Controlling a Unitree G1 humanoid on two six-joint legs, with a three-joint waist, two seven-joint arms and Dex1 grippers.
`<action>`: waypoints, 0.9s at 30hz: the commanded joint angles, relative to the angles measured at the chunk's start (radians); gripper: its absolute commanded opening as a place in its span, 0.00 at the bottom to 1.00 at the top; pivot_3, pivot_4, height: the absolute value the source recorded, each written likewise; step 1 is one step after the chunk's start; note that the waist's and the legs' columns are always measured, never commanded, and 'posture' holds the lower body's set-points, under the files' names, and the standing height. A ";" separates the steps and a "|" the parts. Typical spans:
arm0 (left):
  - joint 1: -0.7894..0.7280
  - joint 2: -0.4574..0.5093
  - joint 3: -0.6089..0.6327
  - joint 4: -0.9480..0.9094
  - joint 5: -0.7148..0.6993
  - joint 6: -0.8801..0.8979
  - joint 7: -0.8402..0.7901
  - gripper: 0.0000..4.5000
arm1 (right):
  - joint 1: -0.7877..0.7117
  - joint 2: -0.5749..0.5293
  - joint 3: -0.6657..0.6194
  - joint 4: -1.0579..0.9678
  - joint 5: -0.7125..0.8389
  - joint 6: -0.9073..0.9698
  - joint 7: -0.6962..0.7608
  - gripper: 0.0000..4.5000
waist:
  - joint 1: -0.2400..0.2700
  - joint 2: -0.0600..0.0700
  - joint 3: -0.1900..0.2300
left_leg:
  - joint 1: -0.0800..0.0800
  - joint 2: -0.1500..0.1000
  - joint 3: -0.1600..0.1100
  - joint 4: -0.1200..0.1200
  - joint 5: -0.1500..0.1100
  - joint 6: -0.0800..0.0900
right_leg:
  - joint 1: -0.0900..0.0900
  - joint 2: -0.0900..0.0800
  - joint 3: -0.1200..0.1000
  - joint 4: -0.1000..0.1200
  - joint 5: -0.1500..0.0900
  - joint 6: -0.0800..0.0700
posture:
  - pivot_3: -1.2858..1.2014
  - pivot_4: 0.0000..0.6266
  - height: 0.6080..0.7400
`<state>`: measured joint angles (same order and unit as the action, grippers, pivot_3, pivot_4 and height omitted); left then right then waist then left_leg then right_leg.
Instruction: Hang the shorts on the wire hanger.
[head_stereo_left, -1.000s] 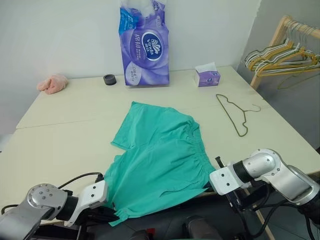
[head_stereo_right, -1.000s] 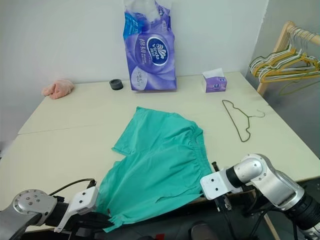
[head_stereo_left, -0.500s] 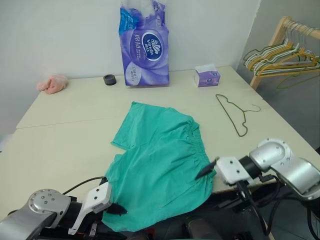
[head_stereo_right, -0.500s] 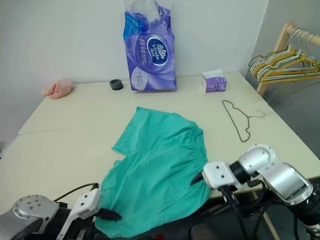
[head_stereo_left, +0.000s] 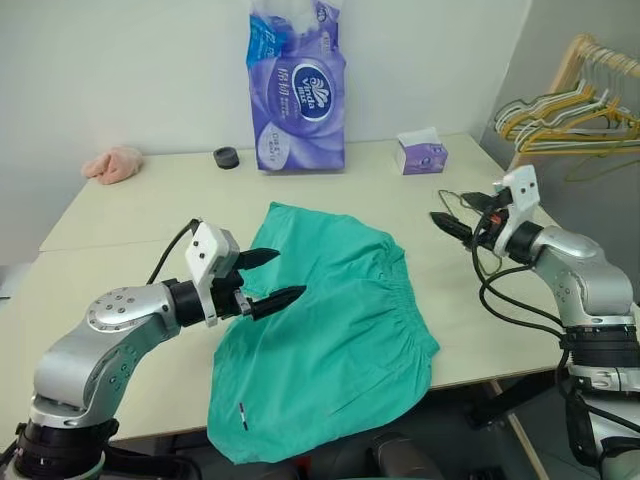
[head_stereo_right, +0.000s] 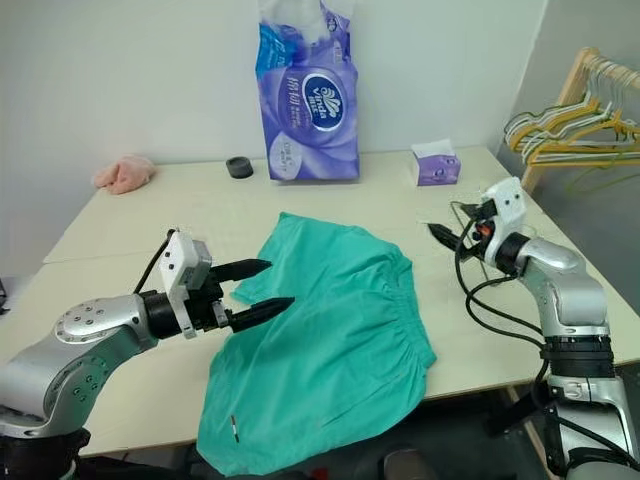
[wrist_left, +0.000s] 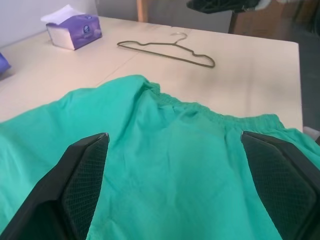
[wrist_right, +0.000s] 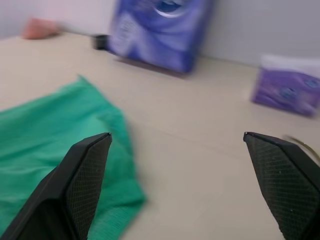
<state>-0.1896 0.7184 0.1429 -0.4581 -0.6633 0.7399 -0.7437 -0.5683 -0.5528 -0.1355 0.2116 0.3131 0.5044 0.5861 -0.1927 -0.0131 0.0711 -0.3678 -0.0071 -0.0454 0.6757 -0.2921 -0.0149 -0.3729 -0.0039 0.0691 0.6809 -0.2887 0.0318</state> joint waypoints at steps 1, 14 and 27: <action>-0.065 -0.010 -0.021 0.019 0.014 -0.010 0.012 0.99 | -0.037 -0.002 -0.011 0.139 -0.111 -0.077 -0.149 1.00 | -0.004 0.000 0.000 | 0.000 0.000 0.000 0.000 0.000 0.000 | 0.000 0.001 0.000 0.000 0.000 0.000 | 0.43 0.04 1.00; -0.151 0.065 -0.109 0.115 0.067 -0.159 -0.263 0.99 | -0.322 0.008 0.025 0.848 -0.244 -0.280 -0.165 1.00 | -0.080 0.002 0.001 | 0.003 0.000 0.005 0.000 0.000 0.000 | 0.002 0.006 0.003 0.001 0.000 0.000 | 0.42 0.04 1.00; -0.162 0.056 -0.102 0.128 0.104 -0.186 -0.267 0.99 | -0.409 0.043 0.103 1.060 -0.356 -0.316 -0.127 1.00 | -0.086 0.002 0.001 | 0.003 0.000 0.004 0.000 0.000 0.000 | 0.003 0.004 0.003 0.001 0.000 0.000 | 0.42 0.04 1.00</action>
<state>-0.3463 0.7697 0.0259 -0.3047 -0.5618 0.5753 -1.0127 -0.9565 -0.5122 -0.0429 1.2737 -0.0279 0.1856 0.4383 -0.2785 -0.0116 0.0721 -0.3646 -0.0067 -0.0413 0.6759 -0.2919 -0.0146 -0.3702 0.0000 0.0723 0.6816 -0.2886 0.0318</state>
